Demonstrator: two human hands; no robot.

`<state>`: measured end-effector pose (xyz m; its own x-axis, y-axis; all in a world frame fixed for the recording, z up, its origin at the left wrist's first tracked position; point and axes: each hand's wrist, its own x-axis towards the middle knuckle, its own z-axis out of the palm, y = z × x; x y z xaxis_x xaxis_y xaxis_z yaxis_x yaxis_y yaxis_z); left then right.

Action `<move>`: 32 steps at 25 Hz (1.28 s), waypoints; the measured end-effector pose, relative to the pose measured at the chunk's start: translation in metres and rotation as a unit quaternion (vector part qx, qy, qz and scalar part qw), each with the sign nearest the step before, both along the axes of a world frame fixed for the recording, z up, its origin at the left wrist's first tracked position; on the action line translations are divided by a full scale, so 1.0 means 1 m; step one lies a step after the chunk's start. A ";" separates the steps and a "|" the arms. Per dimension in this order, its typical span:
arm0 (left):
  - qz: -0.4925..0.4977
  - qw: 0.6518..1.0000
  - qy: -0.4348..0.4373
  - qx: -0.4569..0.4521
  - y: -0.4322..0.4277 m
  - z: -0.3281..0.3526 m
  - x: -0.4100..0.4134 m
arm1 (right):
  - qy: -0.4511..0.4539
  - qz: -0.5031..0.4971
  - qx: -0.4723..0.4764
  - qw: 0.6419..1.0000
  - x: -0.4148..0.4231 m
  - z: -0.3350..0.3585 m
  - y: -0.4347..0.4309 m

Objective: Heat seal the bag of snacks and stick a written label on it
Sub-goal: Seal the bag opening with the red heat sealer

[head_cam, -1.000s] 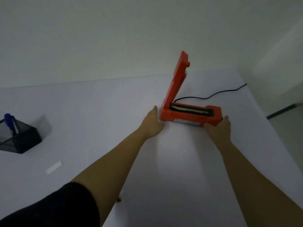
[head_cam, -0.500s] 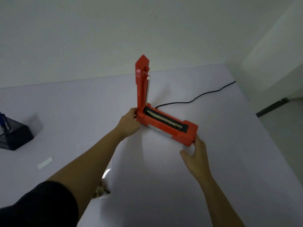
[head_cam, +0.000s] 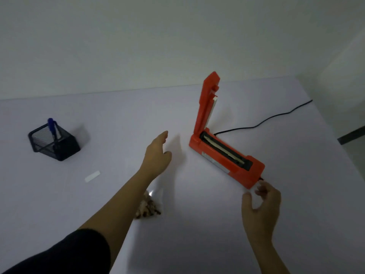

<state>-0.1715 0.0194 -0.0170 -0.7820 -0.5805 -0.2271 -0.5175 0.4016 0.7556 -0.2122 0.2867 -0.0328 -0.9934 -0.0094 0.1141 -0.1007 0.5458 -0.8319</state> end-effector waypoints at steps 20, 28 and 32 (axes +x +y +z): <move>0.225 0.963 -0.134 -0.061 -0.014 -0.062 0.114 | -0.206 0.260 0.195 0.923 0.062 -0.047 -0.183; 0.046 0.992 0.020 0.113 -0.017 -0.045 0.094 | -0.326 0.175 -0.077 0.926 0.053 -0.031 -0.120; -0.008 0.975 0.048 0.215 0.005 -0.033 0.052 | -0.373 0.107 -0.138 0.911 0.031 -0.007 -0.081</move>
<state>-0.1197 0.0248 -0.0496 -0.8201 -0.4349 -0.3720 -0.4323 0.0448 0.9006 -0.1815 0.2062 -0.0398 -0.7737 -0.2861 -0.5653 0.4700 0.3392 -0.8149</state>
